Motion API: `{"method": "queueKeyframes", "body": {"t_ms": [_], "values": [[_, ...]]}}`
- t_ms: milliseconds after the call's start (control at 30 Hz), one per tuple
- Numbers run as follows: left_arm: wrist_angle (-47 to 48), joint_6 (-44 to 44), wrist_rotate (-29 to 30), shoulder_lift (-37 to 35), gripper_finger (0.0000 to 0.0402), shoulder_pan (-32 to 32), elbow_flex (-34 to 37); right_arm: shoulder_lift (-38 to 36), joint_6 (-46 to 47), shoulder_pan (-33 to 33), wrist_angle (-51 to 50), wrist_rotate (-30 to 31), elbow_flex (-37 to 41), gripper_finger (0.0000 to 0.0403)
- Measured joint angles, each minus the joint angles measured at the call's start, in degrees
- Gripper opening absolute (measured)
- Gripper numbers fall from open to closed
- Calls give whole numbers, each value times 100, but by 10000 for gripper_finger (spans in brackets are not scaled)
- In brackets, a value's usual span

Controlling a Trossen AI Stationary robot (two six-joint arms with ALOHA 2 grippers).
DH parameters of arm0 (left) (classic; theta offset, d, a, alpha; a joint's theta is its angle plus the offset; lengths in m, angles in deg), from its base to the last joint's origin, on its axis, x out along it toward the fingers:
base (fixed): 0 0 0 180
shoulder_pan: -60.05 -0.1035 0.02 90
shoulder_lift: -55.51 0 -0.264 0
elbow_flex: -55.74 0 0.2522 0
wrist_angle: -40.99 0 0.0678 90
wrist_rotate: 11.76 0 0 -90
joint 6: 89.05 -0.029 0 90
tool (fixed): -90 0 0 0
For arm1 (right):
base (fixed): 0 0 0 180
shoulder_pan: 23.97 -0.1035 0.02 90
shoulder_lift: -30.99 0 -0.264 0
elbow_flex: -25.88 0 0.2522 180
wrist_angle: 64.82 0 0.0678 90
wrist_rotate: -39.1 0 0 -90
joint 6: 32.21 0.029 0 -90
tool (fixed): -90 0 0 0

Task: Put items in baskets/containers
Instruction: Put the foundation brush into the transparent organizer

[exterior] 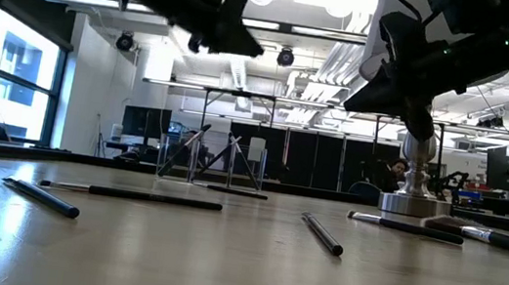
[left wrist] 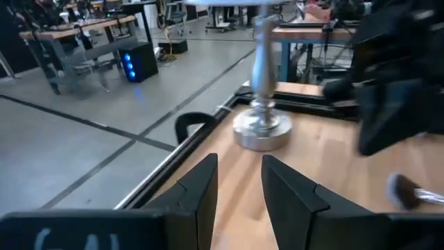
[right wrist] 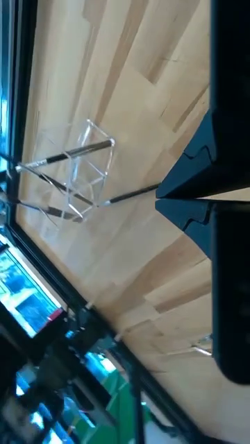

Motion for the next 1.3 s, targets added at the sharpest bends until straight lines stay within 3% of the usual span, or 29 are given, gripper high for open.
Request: {"method": "queueKeyframes", "body": {"t_ms": [267,467,700,867,1000,1133,1300], "values": [[1456,764,1557,141,110,1383,-682,0,-211,-4,-156,-648,-2,2],[3100,2658,2006,144,111,2215,-1112,0,-629,-4,-213,-676,-2,3],[4935,6074,1836,142,111,2903,-1356,0,-600,-4,-213,-379,-2,4],[6269,8567,787,142,111,3114,-1360,0,-448,-4,-213,-470,-2,7],[6837,9565,39,142,111,3219,-1360,0,-439,-4,-211,-478,-2,3],[6960,9363,-383,142,111,3196,-1359,0,-439,-4,-209,-397,-2,1],[6989,6582,-1148,142,111,3235,-1358,0,-437,-4,-207,-227,-2,5]]}}
